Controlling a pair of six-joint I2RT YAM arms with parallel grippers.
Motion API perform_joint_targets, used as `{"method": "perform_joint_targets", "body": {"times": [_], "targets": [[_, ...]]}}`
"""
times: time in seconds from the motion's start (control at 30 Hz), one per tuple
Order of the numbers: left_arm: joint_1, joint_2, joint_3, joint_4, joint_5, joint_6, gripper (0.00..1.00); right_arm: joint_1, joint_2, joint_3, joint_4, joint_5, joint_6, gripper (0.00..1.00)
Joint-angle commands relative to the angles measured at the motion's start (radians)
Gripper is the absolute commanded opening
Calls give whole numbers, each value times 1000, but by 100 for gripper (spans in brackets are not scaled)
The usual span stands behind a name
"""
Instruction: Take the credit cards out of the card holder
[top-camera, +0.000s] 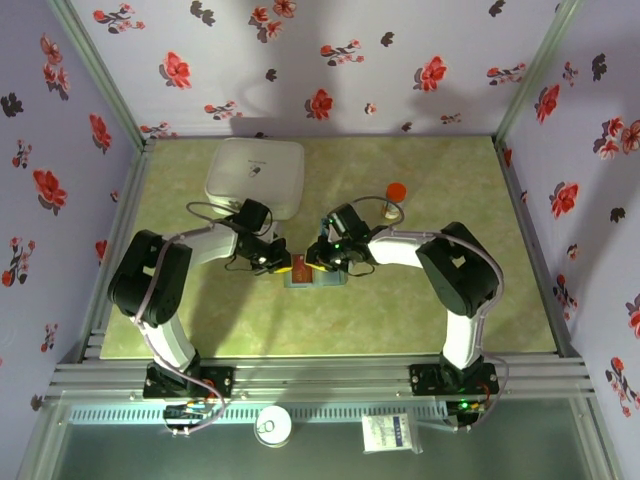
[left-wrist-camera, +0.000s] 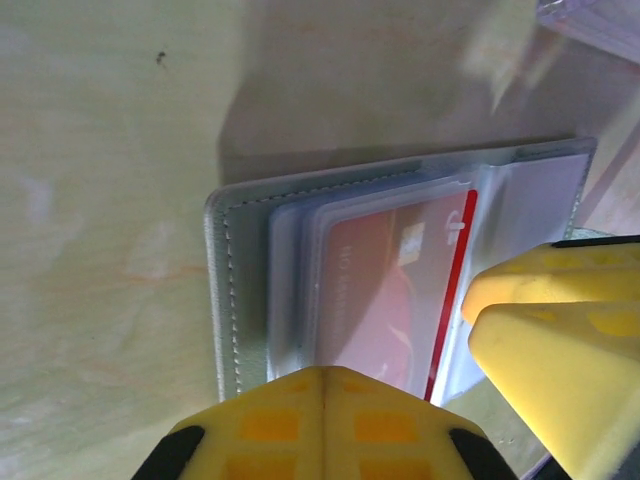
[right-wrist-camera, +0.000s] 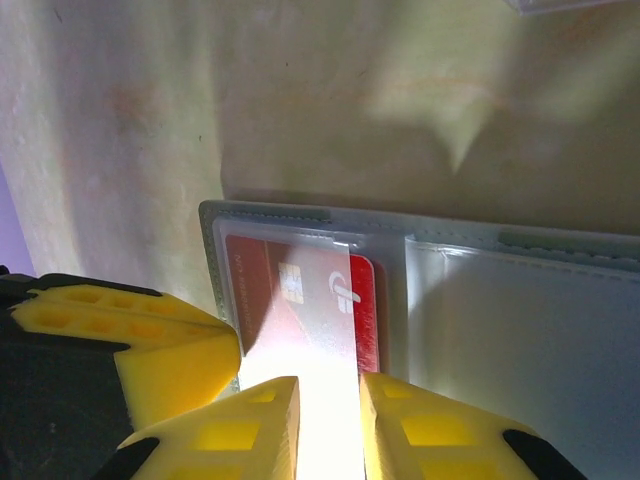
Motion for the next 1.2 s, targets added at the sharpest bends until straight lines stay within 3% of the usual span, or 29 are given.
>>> {"method": "perform_joint_targets", "body": {"times": [0.0, 0.17, 0.53, 1.17], "targets": [[16, 24, 8, -21, -2, 41, 0, 7, 26, 31, 22, -23, 12, 22], [19, 40, 13, -28, -4, 48, 0, 7, 58, 49, -5, -15, 8, 21], [22, 41, 20, -35, -17, 49, 0, 7, 4, 66, -194, 125, -68, 22], [21, -41, 53, -93, -46, 44, 0, 7, -71, 39, -135, 83, -42, 24]]}}
